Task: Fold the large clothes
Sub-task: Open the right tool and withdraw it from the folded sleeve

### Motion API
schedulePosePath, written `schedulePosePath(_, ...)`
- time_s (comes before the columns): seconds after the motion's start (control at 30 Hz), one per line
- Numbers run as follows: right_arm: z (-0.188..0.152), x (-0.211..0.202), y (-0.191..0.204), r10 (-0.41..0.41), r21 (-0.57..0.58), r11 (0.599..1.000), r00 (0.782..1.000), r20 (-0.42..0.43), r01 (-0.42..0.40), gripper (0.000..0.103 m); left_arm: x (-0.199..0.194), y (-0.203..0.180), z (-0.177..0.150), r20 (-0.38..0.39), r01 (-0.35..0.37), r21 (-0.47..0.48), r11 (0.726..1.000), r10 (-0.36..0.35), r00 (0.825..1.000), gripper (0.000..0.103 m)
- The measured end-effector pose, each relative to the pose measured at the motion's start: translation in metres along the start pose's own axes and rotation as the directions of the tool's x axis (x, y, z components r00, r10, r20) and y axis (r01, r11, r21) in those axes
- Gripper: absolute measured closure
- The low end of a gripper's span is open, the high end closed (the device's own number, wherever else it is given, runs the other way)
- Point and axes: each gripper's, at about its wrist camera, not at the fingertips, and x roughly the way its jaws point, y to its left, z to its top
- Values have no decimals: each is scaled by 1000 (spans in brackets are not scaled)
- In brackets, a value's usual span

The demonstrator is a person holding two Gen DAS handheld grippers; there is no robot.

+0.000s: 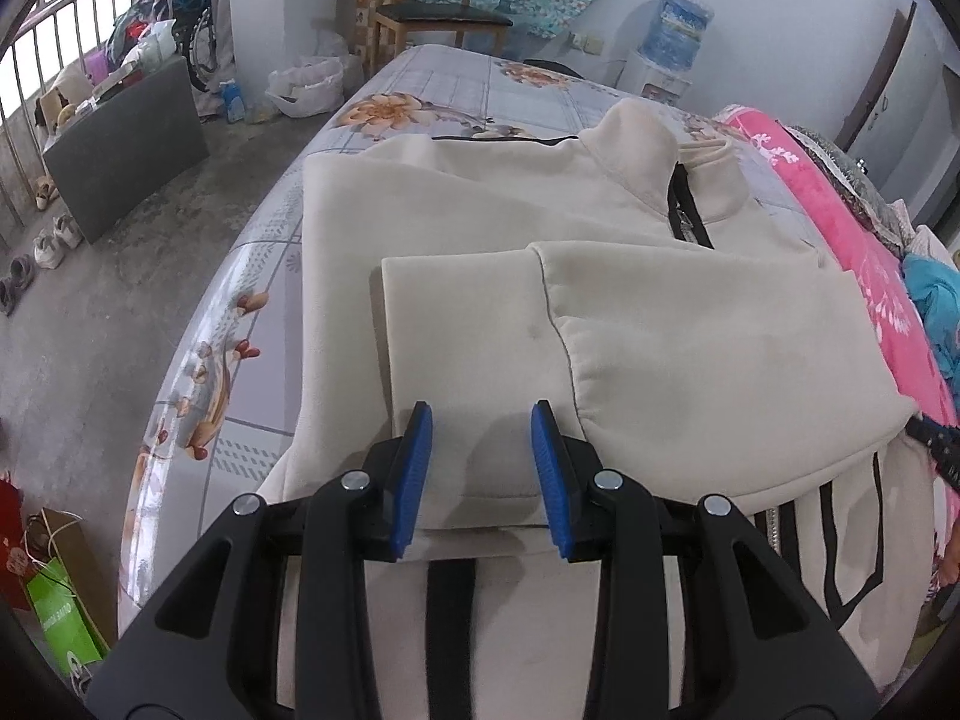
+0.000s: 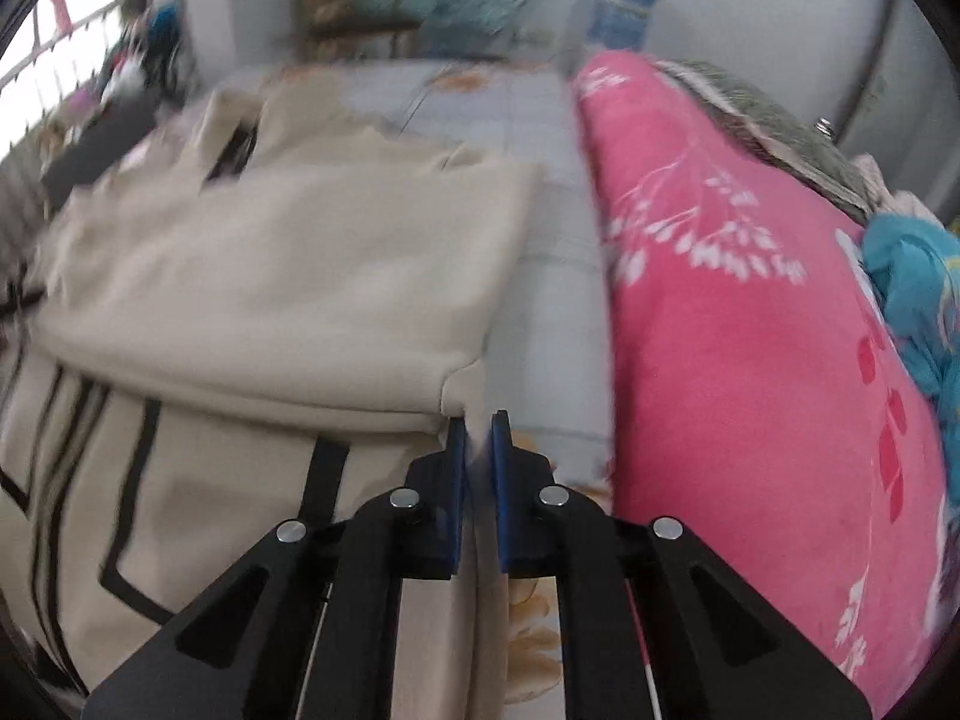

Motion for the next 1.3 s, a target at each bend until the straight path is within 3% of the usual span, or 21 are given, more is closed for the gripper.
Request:
schedulePosePath(0.27,-6,16,-12,-21,34,999,999,-36,22,94,-1,-6,-4,6,14,11,1000,-14,1000,70)
schedulePosePath(0.43,-6,13,-16,-60,15,998,996,-59,61,77,-2,-8,-9,25,13,33,999,-14,1000,70)
schedulePosePath(0.5,-7,9,-19,-68,-5,998,995,-71,68,65,-2,-8,-10,29,15,38,999,-16,999,70)
schedulePosePath(0.63,-12,-8,-33,0,-43,999,994,-110,-5,57,-3,-6,-10,32,27,41,999,-28,999,70)
schedulePosePath(0.7,-10,-21,-43,25,-32,999,994,-107,-29,57,-4,-5,-11,31,29,44,999,-31,999,70)
schedulePosePath(0.87,27,-45,-61,124,94,988,992,13,-125,57,-4,-6,-12,37,24,43,999,-26,999,70)
schedulePosePath(0.97,61,-28,-30,193,38,980,980,40,-194,77,-3,-8,-12,42,4,49,999,-6,999,70)
schedulePosePath(1.1,91,21,22,248,-63,966,968,-32,-250,81,-1,-14,-12,44,-44,79,996,41,998,70)
schedulePosePath(1.2,104,60,38,216,-101,969,973,-86,-224,81,-1,-14,-10,46,-54,84,995,50,998,70)
schedulePosePath(1.3,121,99,26,111,-76,990,986,-123,-121,81,0,-12,-10,53,-55,91,994,51,997,70)
